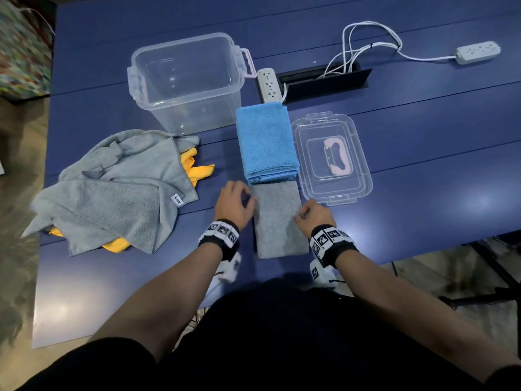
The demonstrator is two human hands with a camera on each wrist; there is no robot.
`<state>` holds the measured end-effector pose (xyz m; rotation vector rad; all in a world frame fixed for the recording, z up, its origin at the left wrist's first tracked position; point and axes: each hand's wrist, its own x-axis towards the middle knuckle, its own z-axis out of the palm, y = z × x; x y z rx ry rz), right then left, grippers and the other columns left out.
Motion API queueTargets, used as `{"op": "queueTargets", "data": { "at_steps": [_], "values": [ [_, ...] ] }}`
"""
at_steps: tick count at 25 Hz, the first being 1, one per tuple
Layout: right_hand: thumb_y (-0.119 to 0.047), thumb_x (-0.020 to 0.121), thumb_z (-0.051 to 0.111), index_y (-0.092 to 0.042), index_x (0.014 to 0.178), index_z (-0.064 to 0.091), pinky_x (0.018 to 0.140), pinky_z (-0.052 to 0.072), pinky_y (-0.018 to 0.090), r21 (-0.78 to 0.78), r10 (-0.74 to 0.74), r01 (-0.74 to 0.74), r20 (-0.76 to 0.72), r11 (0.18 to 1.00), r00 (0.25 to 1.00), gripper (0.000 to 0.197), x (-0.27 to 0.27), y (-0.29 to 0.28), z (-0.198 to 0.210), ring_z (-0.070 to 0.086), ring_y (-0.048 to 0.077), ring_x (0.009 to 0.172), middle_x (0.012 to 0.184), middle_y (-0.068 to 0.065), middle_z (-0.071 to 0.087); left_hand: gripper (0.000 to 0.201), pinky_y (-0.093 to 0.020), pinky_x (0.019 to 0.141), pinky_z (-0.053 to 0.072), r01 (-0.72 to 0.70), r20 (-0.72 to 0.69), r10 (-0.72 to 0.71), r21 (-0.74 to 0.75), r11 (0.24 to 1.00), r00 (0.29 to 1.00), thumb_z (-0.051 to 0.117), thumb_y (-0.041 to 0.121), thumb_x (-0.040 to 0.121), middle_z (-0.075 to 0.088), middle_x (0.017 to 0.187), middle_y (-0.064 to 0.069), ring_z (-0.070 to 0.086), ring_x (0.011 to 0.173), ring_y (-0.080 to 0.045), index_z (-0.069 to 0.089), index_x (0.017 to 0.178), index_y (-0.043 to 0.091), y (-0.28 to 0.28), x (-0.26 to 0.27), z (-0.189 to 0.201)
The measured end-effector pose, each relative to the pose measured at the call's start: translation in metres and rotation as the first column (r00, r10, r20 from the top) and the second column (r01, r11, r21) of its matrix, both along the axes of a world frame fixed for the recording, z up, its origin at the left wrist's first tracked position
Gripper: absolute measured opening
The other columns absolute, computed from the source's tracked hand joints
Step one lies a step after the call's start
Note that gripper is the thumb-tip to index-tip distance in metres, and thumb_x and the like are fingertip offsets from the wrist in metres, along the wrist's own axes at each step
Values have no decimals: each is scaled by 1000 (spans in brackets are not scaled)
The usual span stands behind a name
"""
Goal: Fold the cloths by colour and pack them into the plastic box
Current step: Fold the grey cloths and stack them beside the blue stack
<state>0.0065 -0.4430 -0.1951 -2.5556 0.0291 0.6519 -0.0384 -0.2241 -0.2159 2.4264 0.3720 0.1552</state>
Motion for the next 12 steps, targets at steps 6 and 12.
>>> {"op": "queueTargets", "data": {
  "at_steps": [6, 12],
  "values": [
    [-18, 88, 59, -23, 87, 56, 68, 52, 29, 68, 26, -30, 54, 997, 998, 6, 8, 0, -5, 63, 21, 78, 85, -2, 62, 63, -48, 97, 43, 373, -265, -328, 146, 916, 907, 50, 57, 79, 43, 145, -3, 44, 121, -27, 51, 134, 25, -1, -36, -10],
    [-26, 77, 70, -25, 119, 57, 95, 41, 34, -75, 450, -446, 258, 892, 855, 44, 7, -1, 4, 50, 22, 109, 120, 3, 49, 113, -48, 120, 8, 509, -517, -331, 251, 823, 789, 49, 83, 70, -2, 164, -4, 4, 150, -24, 7, 156, 24, -13, -32, 1]
  ]
}}
